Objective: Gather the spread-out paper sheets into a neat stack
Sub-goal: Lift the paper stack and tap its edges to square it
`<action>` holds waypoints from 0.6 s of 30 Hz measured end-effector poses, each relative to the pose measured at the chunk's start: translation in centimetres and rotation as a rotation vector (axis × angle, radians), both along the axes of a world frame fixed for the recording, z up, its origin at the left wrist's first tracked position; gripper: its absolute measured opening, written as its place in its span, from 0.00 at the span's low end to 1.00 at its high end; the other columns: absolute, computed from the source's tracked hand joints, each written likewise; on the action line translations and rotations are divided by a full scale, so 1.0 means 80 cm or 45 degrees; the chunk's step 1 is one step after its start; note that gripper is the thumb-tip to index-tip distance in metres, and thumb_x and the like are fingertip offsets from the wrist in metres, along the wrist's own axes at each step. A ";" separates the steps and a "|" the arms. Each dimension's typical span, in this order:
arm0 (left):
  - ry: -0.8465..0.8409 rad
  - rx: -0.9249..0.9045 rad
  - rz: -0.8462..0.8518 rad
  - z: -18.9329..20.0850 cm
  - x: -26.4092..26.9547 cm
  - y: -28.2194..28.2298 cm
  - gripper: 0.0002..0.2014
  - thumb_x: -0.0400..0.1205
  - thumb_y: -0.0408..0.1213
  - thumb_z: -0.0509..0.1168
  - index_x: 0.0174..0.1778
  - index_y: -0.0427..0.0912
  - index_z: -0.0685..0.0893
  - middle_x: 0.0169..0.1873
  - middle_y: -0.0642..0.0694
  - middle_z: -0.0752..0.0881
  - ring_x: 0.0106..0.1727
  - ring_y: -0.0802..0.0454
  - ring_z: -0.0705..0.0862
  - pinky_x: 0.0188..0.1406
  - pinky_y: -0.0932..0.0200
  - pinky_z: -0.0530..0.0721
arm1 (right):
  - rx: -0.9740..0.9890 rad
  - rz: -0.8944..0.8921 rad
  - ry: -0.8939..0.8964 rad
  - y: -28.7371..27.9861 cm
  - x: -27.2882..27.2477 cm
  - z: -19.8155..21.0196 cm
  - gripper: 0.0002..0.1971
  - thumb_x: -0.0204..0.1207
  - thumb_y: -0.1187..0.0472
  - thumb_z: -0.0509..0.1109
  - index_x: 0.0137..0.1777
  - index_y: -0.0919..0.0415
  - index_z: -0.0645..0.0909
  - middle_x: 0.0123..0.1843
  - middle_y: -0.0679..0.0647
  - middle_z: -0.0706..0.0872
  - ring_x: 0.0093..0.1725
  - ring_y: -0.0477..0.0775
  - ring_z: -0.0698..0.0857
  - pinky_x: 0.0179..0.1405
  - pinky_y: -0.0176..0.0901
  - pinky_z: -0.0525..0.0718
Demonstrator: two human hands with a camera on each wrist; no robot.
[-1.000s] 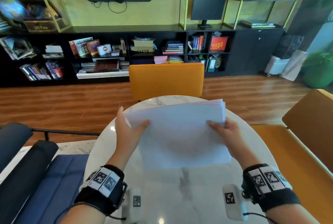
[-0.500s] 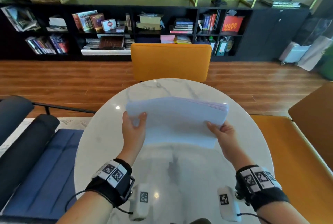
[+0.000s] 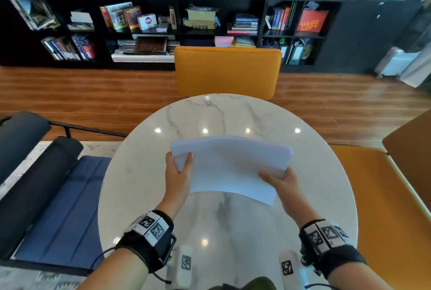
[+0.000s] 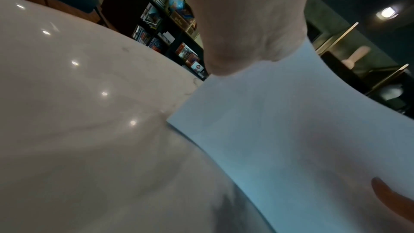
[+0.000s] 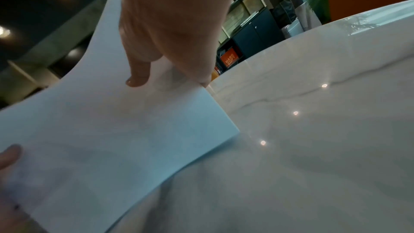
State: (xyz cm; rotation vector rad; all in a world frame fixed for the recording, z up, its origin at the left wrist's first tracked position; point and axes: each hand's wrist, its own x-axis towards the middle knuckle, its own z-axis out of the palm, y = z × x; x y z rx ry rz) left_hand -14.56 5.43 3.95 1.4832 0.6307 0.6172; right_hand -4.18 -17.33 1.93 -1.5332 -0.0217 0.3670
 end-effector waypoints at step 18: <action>0.229 0.051 -0.088 -0.043 -0.014 -0.002 0.08 0.85 0.36 0.60 0.59 0.46 0.77 0.51 0.52 0.85 0.54 0.53 0.85 0.49 0.67 0.81 | -0.193 -0.027 0.165 -0.009 -0.019 -0.029 0.07 0.74 0.68 0.72 0.50 0.59 0.85 0.56 0.64 0.89 0.53 0.61 0.88 0.63 0.58 0.82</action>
